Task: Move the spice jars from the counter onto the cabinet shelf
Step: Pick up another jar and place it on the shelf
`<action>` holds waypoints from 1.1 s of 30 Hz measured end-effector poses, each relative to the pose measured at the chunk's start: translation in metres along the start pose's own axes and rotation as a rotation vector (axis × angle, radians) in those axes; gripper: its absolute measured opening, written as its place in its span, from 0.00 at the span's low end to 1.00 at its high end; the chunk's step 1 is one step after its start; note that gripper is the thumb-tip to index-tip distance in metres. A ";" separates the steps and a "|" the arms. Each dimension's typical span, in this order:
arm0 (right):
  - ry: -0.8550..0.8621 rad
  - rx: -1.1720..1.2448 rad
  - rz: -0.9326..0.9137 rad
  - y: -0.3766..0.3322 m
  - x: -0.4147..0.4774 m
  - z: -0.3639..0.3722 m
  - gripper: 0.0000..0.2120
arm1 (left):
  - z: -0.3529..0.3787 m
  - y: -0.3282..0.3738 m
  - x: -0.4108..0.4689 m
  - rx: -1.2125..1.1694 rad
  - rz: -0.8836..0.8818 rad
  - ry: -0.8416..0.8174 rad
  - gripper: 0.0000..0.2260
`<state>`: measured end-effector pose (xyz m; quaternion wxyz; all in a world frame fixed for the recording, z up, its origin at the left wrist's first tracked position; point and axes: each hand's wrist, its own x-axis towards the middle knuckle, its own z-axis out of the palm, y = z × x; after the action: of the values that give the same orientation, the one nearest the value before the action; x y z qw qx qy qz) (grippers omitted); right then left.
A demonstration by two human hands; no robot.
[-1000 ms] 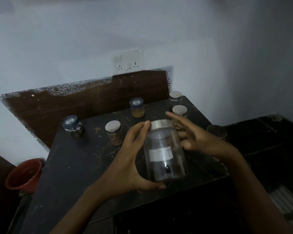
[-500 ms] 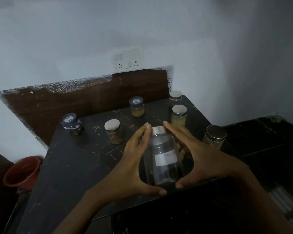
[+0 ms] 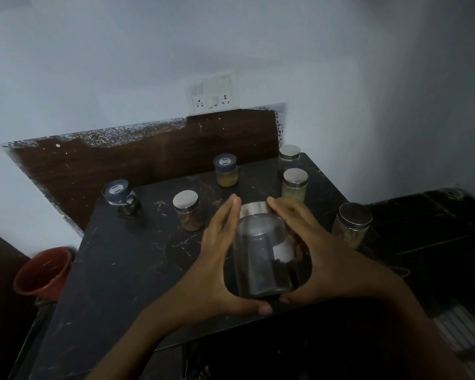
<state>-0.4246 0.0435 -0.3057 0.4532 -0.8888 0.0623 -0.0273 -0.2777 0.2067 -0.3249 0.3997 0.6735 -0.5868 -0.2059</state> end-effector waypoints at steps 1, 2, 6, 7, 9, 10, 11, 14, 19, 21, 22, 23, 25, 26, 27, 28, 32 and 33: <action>-0.005 -0.015 0.008 -0.001 0.000 0.000 0.55 | 0.000 0.000 0.001 0.005 0.001 0.001 0.58; -0.018 -0.015 0.028 -0.001 -0.002 -0.001 0.55 | 0.001 -0.001 0.000 0.002 0.007 0.013 0.57; -0.090 0.141 0.131 0.001 -0.008 -0.008 0.49 | 0.000 -0.005 -0.005 -0.090 -0.002 0.074 0.56; -0.100 0.179 0.151 0.001 -0.008 -0.008 0.47 | 0.000 -0.005 -0.006 -0.111 -0.007 0.080 0.56; -0.077 0.210 0.149 0.001 -0.005 -0.004 0.43 | 0.001 -0.006 -0.007 -0.125 -0.018 0.066 0.56; -0.054 0.203 0.140 0.002 -0.004 -0.002 0.43 | 0.001 -0.007 -0.007 -0.119 -0.024 0.049 0.57; -0.032 0.179 0.131 0.001 -0.003 0.000 0.43 | 0.002 -0.007 -0.006 -0.100 -0.032 0.029 0.59; -0.033 0.072 0.099 0.000 0.000 0.003 0.48 | 0.006 -0.009 -0.003 -0.012 -0.052 -0.010 0.60; -0.022 0.147 0.121 -0.001 -0.002 0.000 0.52 | 0.006 -0.009 -0.003 -0.033 -0.047 0.056 0.59; -0.020 0.289 0.134 0.002 -0.004 -0.004 0.50 | 0.004 -0.009 -0.005 -0.123 -0.047 0.081 0.58; -0.038 0.316 0.122 0.004 -0.003 -0.005 0.53 | 0.004 -0.010 -0.006 -0.152 -0.049 0.087 0.58; -0.059 0.320 0.123 0.005 -0.002 -0.004 0.55 | 0.004 -0.011 -0.006 -0.169 -0.053 0.083 0.58; -0.044 0.327 0.138 0.005 0.001 -0.003 0.52 | 0.003 -0.012 -0.005 -0.164 -0.067 0.053 0.60; -0.033 0.316 0.137 0.005 0.002 -0.002 0.49 | 0.003 -0.012 -0.004 -0.146 -0.073 0.039 0.61; -0.023 0.288 0.135 0.005 0.003 -0.002 0.47 | 0.003 -0.012 -0.003 -0.125 -0.079 0.030 0.62; -0.018 0.248 0.137 0.005 0.004 -0.001 0.45 | 0.001 -0.011 -0.002 -0.102 -0.080 0.025 0.62; -0.027 0.150 0.145 -0.001 0.005 0.000 0.43 | -0.005 -0.004 0.002 0.009 -0.040 0.006 0.59; -0.025 0.158 0.154 -0.001 0.005 -0.001 0.43 | -0.007 -0.003 0.002 0.005 -0.034 0.019 0.59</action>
<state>-0.4195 0.0427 -0.3040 0.5234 -0.8431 0.1225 0.0139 -0.2702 0.2068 -0.3233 0.4000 0.6862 -0.5719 -0.2050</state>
